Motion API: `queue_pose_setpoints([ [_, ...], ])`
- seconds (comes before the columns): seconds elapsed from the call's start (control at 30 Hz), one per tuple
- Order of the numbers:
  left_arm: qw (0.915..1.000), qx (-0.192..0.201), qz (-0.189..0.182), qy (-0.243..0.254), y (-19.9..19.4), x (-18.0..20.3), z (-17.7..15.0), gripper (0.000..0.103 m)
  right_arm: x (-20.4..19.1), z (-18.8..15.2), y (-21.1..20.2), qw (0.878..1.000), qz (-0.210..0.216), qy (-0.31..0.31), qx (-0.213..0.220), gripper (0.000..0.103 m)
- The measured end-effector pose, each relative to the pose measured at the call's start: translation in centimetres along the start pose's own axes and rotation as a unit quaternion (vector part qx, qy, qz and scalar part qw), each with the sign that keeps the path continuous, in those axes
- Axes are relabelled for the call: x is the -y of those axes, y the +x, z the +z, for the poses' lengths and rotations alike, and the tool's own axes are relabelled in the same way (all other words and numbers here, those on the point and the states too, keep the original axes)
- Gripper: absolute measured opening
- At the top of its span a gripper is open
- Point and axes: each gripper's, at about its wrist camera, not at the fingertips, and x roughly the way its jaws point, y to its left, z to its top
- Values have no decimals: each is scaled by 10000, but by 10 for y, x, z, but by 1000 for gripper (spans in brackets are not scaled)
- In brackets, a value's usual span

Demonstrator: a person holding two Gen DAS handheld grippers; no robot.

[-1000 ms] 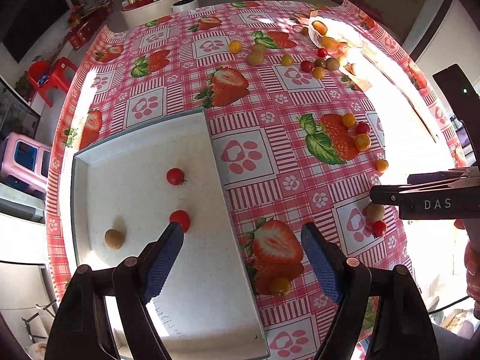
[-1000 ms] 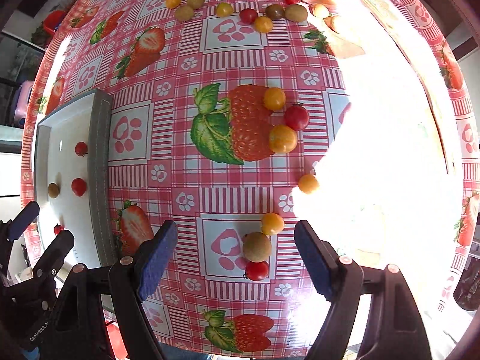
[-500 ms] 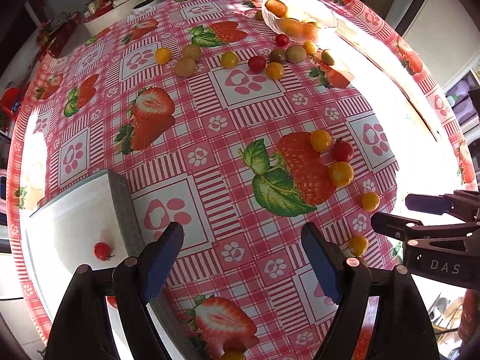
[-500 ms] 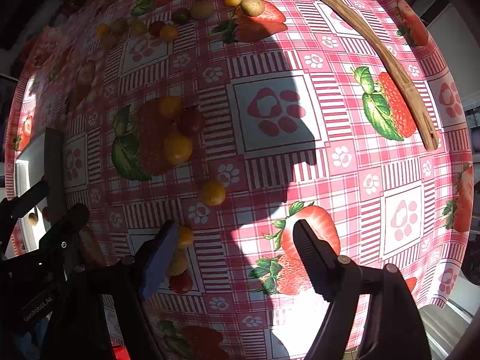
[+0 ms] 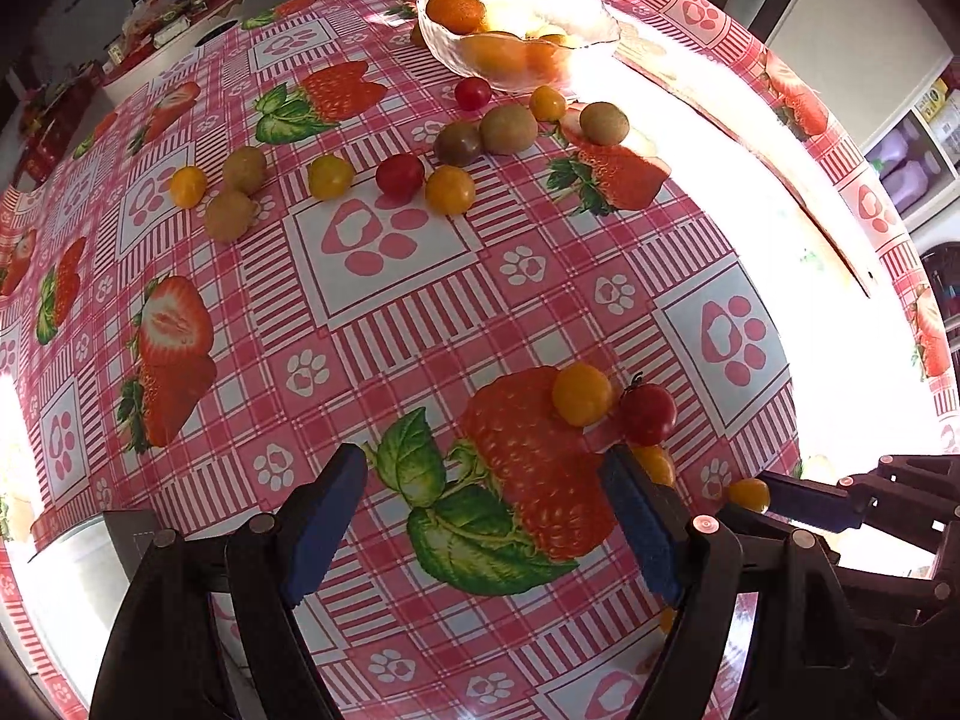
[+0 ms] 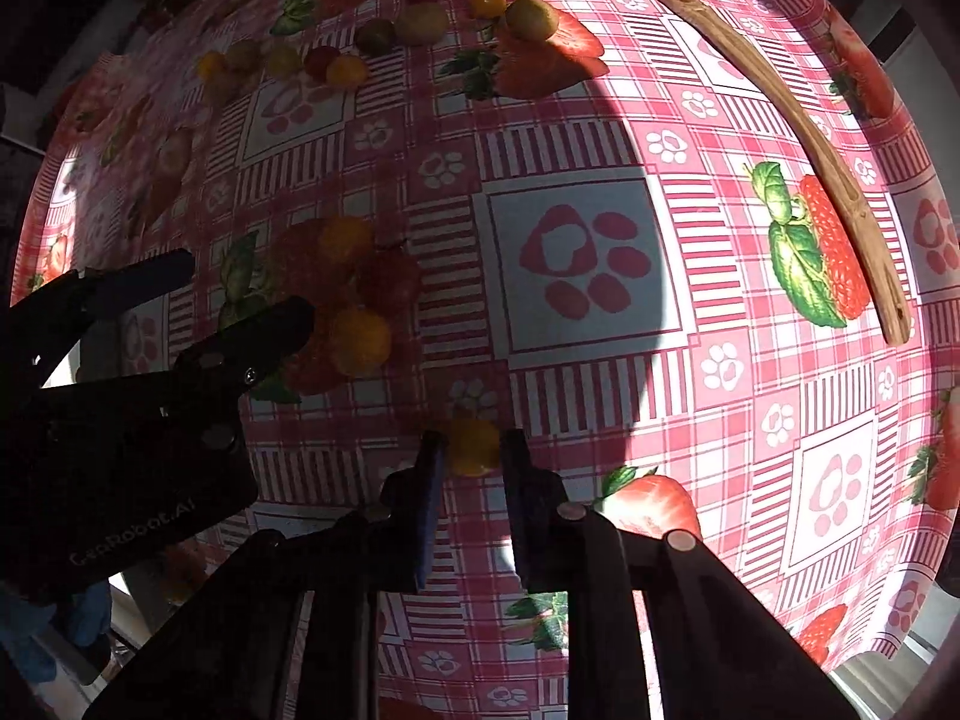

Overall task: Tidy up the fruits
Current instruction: 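Grasp a yellow cherry tomato with the left gripper while the right grasps another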

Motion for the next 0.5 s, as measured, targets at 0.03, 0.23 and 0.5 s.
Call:
queue_pose_setpoints([
  [0.03, 10000, 3, -5, -17, 2, 0, 3, 82, 7, -2, -3, 10000, 11, 17, 3, 22],
  [0.23, 10000, 13, 62, 37, 14, 10, 17, 82, 24, -4, -6, 9999, 89, 136, -1, 22],
  [0.5, 9994, 110, 210, 246, 14, 30, 23, 58, 38, 4, -6, 9996, 182, 232, 16, 22],
])
